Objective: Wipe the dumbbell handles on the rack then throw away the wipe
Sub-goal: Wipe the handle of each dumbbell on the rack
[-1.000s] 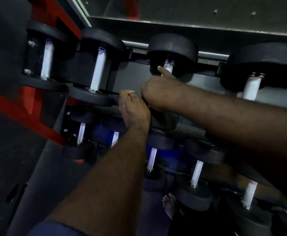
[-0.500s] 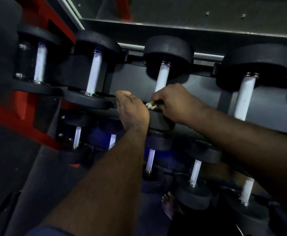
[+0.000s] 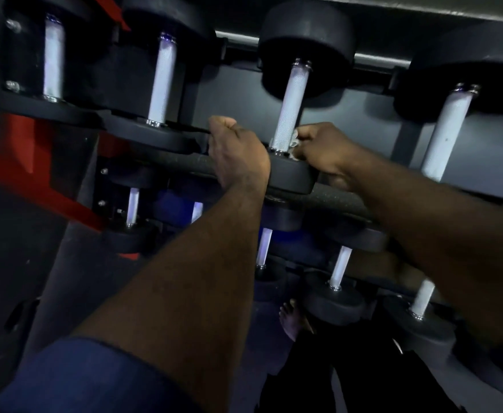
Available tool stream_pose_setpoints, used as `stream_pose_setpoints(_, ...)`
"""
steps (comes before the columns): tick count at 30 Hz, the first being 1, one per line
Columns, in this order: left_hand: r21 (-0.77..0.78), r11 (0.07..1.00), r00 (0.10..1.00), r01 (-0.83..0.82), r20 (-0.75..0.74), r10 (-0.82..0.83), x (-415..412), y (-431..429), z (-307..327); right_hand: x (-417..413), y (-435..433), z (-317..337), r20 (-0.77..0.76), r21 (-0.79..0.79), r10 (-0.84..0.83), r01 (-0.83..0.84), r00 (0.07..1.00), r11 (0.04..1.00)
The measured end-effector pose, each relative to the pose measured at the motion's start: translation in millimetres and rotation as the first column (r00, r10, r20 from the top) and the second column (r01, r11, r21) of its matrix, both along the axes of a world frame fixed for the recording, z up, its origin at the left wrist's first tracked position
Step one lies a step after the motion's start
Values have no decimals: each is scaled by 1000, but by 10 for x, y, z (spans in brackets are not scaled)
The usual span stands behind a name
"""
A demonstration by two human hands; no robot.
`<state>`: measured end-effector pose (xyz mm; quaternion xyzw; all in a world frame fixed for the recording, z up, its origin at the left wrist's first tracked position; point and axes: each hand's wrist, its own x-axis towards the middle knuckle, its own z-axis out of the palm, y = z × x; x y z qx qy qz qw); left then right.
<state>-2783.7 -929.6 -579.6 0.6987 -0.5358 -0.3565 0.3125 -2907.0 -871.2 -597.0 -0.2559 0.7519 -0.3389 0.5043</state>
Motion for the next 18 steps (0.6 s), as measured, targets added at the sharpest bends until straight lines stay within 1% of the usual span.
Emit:
stream_pose_setpoints(2,22,1000,1000,2,13,-2,8,4,24,-95,41,55,-19,14,58,-57,998,998)
stream_pose_setpoints(4,32,999,1000,7,6,-7,-3,10,12,-123,21,58,-43,32,43,-42,998,999)
stream_pose_setpoints(7,23,1000,1000,4,5,-5,-6,3,10,6,-101,-20,-80,-3,60,-60,995,998)
stream_pose_setpoints(10,36,999,1000,12,14,-13,5,-5,44,-11,-68,-48,-156,-36,-3,-3,988,999)
stream_pose_setpoints(12,48,999,1000,18,13,-19,-2,-13,61,-37,77,71,-261,-70,-64,47,963,996)
stream_pose_setpoints(13,56,998,1000,17,9,-17,1,-5,62,-30,166,108,-316,-129,-77,37,946,991)
stream_pose_setpoints(15,52,998,1000,18,2,-18,10,-10,53,14,245,229,-425,-294,-63,-72,903,953)
stream_pose_setpoints(16,51,999,1000,18,3,-18,12,4,50,6,220,262,-493,-349,-67,-127,868,929)
stream_pose_setpoints(18,41,999,1000,15,-12,-15,17,6,39,-123,-12,301,-619,-439,-144,-188,772,879)
